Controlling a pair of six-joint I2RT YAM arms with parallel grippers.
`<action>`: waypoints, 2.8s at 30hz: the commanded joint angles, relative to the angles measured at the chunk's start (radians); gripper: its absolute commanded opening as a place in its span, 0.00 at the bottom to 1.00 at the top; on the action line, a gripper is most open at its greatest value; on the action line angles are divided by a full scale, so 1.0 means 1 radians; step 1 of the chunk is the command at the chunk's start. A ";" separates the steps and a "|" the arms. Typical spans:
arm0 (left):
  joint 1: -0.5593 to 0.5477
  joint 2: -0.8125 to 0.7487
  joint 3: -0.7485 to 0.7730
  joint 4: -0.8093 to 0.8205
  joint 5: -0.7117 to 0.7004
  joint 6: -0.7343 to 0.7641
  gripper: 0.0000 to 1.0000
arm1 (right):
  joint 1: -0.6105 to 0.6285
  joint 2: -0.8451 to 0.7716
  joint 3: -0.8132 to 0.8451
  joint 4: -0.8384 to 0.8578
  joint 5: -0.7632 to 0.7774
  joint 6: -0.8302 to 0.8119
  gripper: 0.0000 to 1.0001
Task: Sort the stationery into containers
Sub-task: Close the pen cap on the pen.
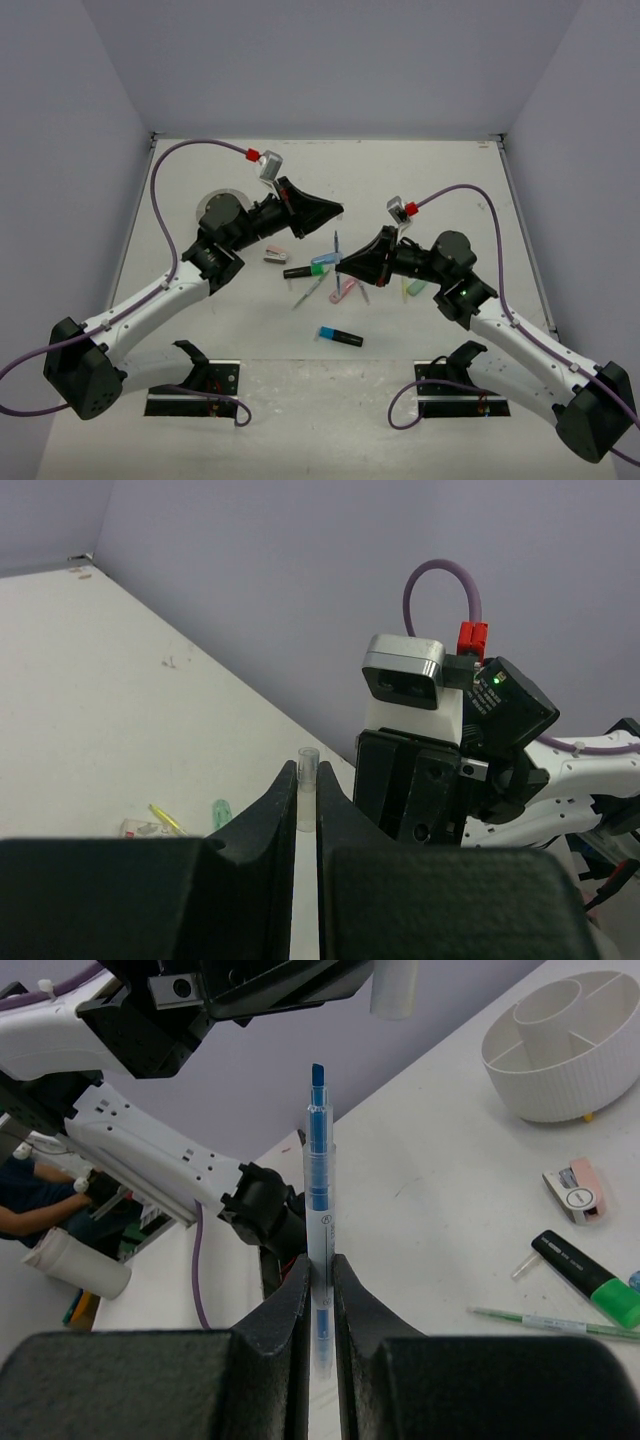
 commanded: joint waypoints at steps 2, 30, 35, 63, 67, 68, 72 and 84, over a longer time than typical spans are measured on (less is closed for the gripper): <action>0.003 -0.030 -0.015 0.076 0.032 -0.014 0.00 | -0.002 -0.006 0.046 0.011 0.052 -0.004 0.00; 0.004 -0.017 -0.082 0.208 0.066 -0.065 0.00 | -0.045 -0.008 0.096 -0.002 0.046 0.032 0.00; 0.002 -0.021 -0.112 0.239 0.042 -0.094 0.00 | -0.043 -0.002 0.120 0.051 0.060 0.052 0.00; 0.003 -0.040 -0.040 0.121 0.047 -0.010 0.22 | -0.043 0.065 0.223 -0.012 0.021 -0.076 0.00; 0.002 -0.014 -0.038 0.158 0.117 -0.026 0.20 | -0.043 0.067 0.240 -0.025 0.029 -0.084 0.00; 0.002 -0.009 -0.039 0.158 0.125 -0.026 0.16 | -0.043 0.068 0.246 -0.027 0.029 -0.087 0.00; 0.002 -0.004 -0.041 0.155 0.150 -0.019 0.03 | -0.044 0.071 0.265 -0.049 0.026 -0.099 0.00; 0.001 -0.030 -0.036 0.210 0.187 -0.006 0.00 | -0.043 0.144 0.314 -0.063 -0.074 -0.120 0.36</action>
